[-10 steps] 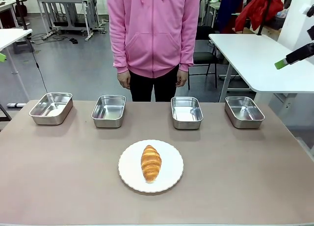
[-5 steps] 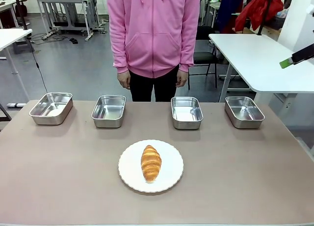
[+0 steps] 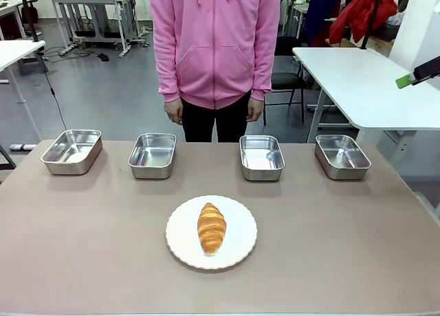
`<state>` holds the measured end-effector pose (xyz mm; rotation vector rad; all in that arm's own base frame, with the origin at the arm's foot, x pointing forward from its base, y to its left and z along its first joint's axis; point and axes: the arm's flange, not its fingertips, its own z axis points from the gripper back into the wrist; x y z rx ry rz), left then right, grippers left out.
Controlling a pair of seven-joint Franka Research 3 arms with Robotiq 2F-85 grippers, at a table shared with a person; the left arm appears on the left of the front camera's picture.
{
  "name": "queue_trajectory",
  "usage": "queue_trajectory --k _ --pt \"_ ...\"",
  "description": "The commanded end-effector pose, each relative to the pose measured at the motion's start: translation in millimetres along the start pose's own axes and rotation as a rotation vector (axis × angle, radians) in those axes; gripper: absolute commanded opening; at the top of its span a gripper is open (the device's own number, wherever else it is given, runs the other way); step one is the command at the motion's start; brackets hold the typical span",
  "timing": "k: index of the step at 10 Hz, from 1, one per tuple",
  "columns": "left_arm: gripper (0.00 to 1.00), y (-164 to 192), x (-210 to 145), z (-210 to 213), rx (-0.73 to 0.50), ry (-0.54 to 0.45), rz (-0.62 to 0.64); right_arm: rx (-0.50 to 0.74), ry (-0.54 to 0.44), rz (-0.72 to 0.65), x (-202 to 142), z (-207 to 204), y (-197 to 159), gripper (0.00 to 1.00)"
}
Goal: Place the bread in the container.
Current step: Place the Butter Roll into the Airtight Container indicated by the human.
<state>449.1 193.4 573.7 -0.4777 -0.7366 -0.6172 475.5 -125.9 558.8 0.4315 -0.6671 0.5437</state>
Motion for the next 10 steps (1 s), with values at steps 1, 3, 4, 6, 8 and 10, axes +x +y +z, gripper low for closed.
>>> queue_trajectory --k 1,3,4,6,8,10 --pt "1.0 -14 3 -5 0.031 0.023 0.041 0.021 -0.019 0.024 3 0 -7 1.0" --pt "1.0 -14 5 -7 0.033 0.024 0.056 0.026 -0.001 0.014 3 -2 -10 1.0" --pt "1.0 -14 6 -9 0.017 0.024 0.059 0.033 0.017 -0.009 6 -5 -14 1.0" --pt "1.0 -7 7 -3 0.019 0.011 0.039 0.008 0.01 -0.004 0 -1 -4 1.0" --pt "1.0 -7 7 -3 0.019 0.011 0.039 0.008 0.01 -0.004 0 -1 -4 1.0" --pt "1.0 -7 7 -3 0.019 0.011 0.039 0.008 0.01 -0.004 0 -1 -4 1.0"
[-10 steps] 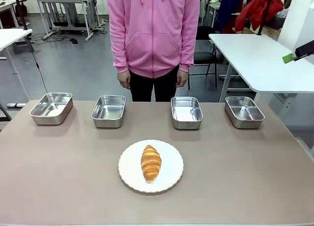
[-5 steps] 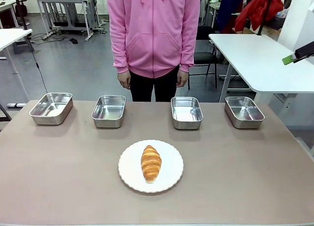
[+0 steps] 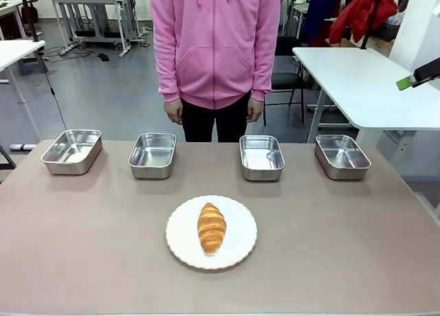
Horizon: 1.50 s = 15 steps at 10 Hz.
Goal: Place the bread in the container.
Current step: Place the Butter Roll into the Airtight Container indicated by the human.
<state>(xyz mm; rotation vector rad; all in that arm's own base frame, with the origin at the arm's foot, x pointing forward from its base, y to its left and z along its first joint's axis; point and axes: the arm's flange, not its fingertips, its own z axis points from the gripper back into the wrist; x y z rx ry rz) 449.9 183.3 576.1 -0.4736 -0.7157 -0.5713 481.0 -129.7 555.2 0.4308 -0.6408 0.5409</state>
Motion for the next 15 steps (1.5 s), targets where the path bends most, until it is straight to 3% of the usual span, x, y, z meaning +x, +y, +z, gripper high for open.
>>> queue_trajectory --k 1,15 --pt "1.0 0.0 1.3 1.3 0.002 -0.002 -0.007 0.004 -0.014 0.005 0.1 1.7 3.3 1.0" --pt "1.0 0.0 1.3 1.3 0.002 -0.002 -0.007 0.004 -0.014 0.005 0.1 1.7 3.3 1.0"
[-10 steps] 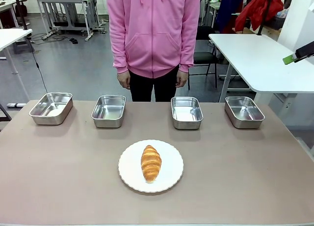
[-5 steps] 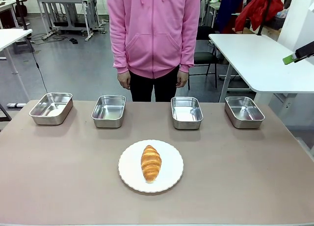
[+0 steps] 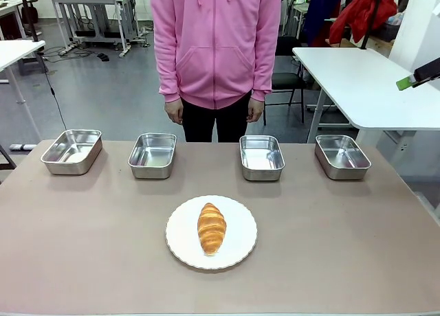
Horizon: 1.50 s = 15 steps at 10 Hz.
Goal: Place the bread in the container.
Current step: Place the Butter Roll into the Airtight Container indicated by the human.
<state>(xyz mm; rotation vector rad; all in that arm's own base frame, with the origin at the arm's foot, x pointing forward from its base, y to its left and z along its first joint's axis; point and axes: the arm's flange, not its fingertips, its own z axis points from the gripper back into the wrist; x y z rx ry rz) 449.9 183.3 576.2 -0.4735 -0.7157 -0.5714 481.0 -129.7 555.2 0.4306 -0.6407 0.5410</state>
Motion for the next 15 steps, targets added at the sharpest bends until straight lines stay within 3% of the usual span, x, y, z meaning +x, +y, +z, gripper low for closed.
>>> queue_trajectory --k 1,15 --pt "1.0 0.0 1.3 1.3 0.002 -0.002 -0.007 0.004 -0.014 0.005 0.1 1.7 3.2 1.0" --pt "1.0 0.0 1.3 1.3 0.002 -0.002 -0.007 0.004 -0.014 0.005 0.1 1.7 3.2 1.0"
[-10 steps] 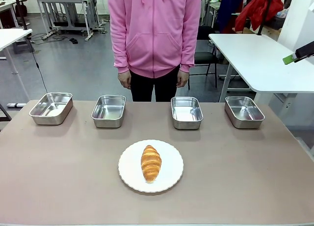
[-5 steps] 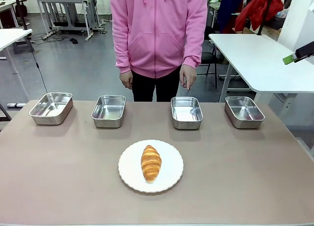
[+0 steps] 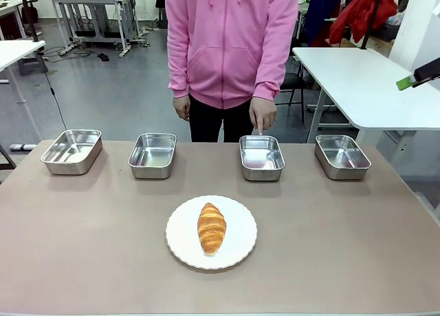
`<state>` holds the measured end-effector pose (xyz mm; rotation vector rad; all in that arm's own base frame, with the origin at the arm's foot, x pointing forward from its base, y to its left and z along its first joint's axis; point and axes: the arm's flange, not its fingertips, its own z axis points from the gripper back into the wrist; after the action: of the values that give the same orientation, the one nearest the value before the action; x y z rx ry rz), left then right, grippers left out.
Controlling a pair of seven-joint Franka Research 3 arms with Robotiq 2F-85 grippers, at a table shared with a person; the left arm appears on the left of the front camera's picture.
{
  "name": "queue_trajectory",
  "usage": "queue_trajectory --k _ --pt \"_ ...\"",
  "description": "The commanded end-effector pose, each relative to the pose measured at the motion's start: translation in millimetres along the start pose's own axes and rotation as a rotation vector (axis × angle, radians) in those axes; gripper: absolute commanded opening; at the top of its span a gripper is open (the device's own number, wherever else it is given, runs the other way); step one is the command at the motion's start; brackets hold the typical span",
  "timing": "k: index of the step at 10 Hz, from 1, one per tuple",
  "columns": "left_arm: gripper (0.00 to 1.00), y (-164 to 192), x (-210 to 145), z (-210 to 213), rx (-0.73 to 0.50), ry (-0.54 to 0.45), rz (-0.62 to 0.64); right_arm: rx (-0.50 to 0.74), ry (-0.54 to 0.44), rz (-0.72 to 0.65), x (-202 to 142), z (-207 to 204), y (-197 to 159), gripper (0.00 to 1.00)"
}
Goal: Place the bread in the container.
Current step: Place the Butter Roll into the Airtight Container indicated by the human.
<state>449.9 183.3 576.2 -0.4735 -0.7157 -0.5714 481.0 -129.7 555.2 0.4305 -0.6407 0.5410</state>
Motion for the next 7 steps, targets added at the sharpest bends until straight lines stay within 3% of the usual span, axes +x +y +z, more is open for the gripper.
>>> queue_trajectory --k 1,7 --pt "1.0 0.0 1.2 1.3 0.002 -0.002 -0.007 0.004 -0.014 0.005 0.1 1.7 3.2 1.0" --pt "1.0 0.0 1.2 1.3 0.002 -0.002 -0.007 0.004 -0.014 0.005 0.1 1.7 3.2 1.0"
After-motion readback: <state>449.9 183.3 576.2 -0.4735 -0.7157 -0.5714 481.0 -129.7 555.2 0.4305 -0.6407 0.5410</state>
